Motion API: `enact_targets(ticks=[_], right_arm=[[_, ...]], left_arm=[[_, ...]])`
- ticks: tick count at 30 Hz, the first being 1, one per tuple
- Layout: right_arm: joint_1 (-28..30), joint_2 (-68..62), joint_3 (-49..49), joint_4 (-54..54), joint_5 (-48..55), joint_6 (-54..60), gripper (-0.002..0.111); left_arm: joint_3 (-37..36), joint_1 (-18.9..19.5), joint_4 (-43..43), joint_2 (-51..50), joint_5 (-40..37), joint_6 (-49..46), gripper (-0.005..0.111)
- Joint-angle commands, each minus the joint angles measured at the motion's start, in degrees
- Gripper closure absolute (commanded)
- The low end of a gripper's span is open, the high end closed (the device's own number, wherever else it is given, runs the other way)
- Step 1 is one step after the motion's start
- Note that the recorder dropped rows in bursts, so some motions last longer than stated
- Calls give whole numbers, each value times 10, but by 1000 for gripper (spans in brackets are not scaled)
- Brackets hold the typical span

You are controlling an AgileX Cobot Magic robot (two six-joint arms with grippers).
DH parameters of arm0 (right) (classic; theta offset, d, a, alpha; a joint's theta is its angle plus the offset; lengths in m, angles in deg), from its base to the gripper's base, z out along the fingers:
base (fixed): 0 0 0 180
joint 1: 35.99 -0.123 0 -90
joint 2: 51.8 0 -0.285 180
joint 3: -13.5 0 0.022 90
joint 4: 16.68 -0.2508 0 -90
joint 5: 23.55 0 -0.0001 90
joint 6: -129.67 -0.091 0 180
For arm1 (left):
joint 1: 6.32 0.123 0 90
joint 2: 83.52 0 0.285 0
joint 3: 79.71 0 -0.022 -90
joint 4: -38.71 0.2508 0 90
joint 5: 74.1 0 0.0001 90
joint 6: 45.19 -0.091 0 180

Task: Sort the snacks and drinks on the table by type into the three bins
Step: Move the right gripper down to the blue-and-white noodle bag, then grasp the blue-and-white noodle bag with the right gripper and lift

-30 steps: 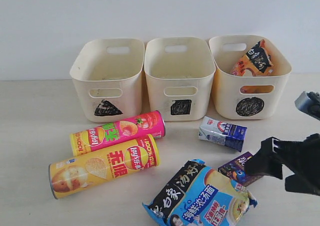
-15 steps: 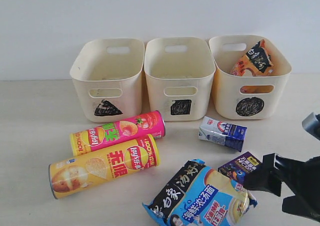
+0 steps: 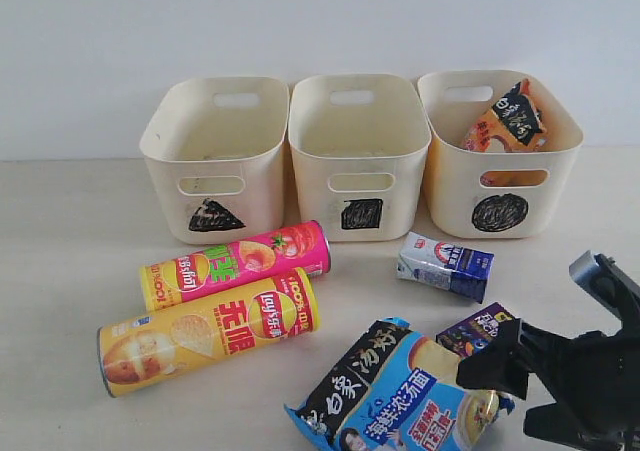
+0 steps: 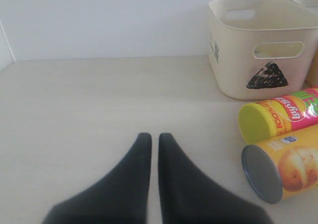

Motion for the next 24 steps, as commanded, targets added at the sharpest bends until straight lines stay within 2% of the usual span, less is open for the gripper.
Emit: enact_targets(ticks=[1,4,8,13,18,24], right_arm=[[0,-19,1,-22,23,39,30],[-8,-29,1,-22,22,58,30],[-44,-31,-7,-22,-33,55,30],[-83,-31,-31,-22,-44,26,30],[-118,-31,-45,-22,-112,-22,30],[-120,-52,-62,-22,-76,-41,30]], left_arm=[[1,0,-2,2,2,-1,102],[1,0,-2,2,4,-1,102],[1,0,-2,2,4,-1,102],[1,0,-2,2,4,-1,102],[1,0,-2,2,3,-1,102],[1,0,-2,2,3,-1,102]])
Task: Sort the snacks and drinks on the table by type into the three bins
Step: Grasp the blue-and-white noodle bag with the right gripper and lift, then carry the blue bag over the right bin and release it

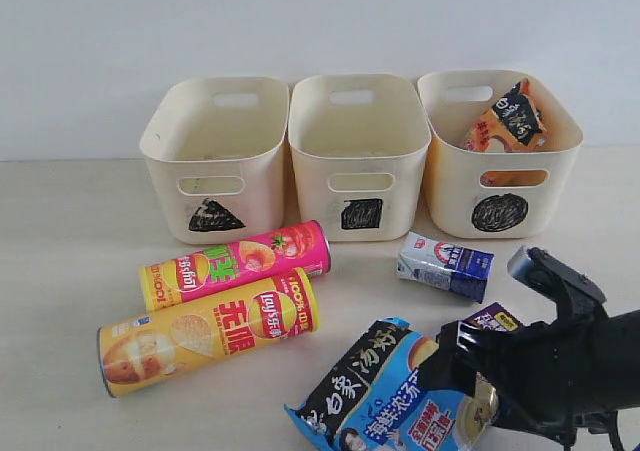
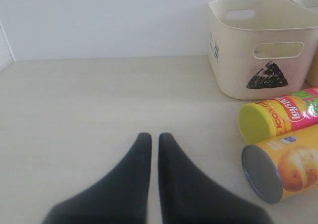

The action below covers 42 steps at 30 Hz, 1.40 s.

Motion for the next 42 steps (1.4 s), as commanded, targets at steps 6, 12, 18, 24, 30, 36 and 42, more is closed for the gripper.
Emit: enact_targets(ticks=[6,12,18,24,30,36,42], right_arm=[[-2,-63,-18,-1,14,-26,30],[-2,-101,-42,-1,37,-23,31],[-2,-120,-55,-1,70,21,106],[-1,-90,-56,-1,138,59,108],[52,23,-56,-1,223,69,108],[142,42,-68,-1,316,57,108],[176,42,-148,-1,355,34,108]], left_arm=[[1,0,-2,2,3,-1,102],[1,0,-2,2,4,-1,102],[1,0,-2,2,3,-1,102],[1,0,-2,2,3,-1,102],[1,0,-2,2,4,-1,102],[1,0,-2,2,4,-1,102],[1,0,-2,2,3,-1,102]])
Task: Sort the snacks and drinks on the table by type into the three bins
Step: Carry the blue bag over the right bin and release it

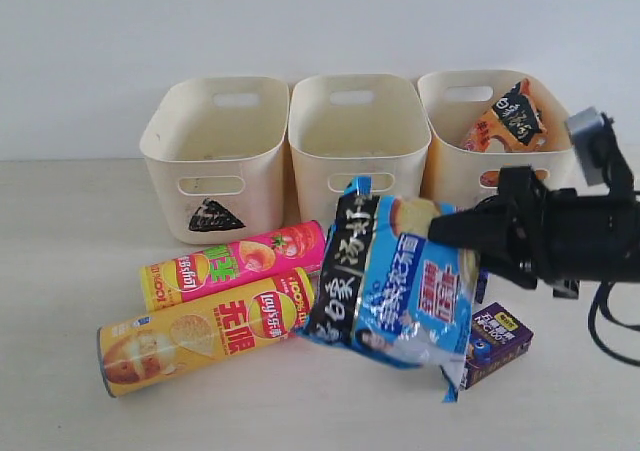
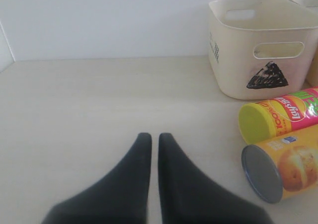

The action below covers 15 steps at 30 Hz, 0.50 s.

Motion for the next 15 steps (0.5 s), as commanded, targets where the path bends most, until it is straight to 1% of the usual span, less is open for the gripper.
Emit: enact_targets(ticks=[1,7,11,15], right_arm=[[19,8,-60,-7,36,-20,108],[28,-9,-176,-7,23,-61,108],[29,-31,-247,-7,-7,-90,108],[49,-73,-321,-7,-9,-107,108]], left_arm=[[1,0,-2,2,3,-1,102],[1,0,-2,2,3,-1,102],[1,0,-2,2,4,-1,102],[1,0,-2,2,4,-1,102]])
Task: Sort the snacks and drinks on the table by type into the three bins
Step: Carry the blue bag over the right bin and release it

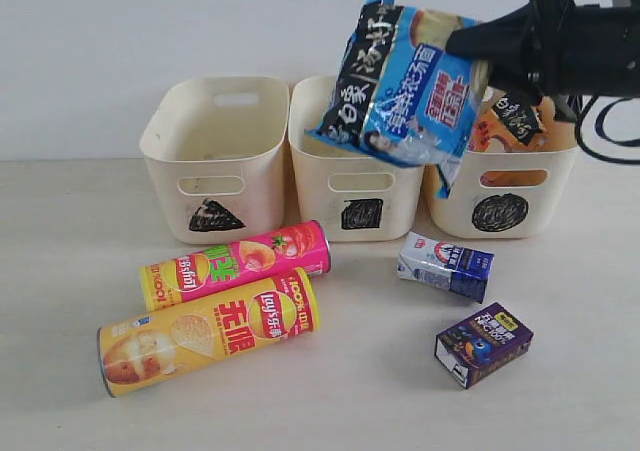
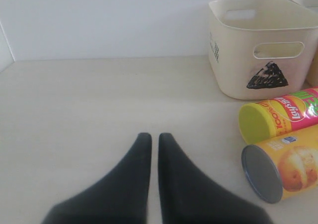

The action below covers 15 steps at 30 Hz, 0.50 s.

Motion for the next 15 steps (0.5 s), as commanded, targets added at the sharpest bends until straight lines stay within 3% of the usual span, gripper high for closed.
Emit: enact_targets(ticks=[1,10,15], right_arm=[[26,-40,-72,-7,-2,-22,108],[51,-130,-184,-7,-11,-16,108],[51,-172,-245,-7,-74,-14,108]], left_arm=[[1,0,-2,2,4,-1,102],[1,0,-2,2,4,-1,102],[1,0,-2,2,3,-1,102]])
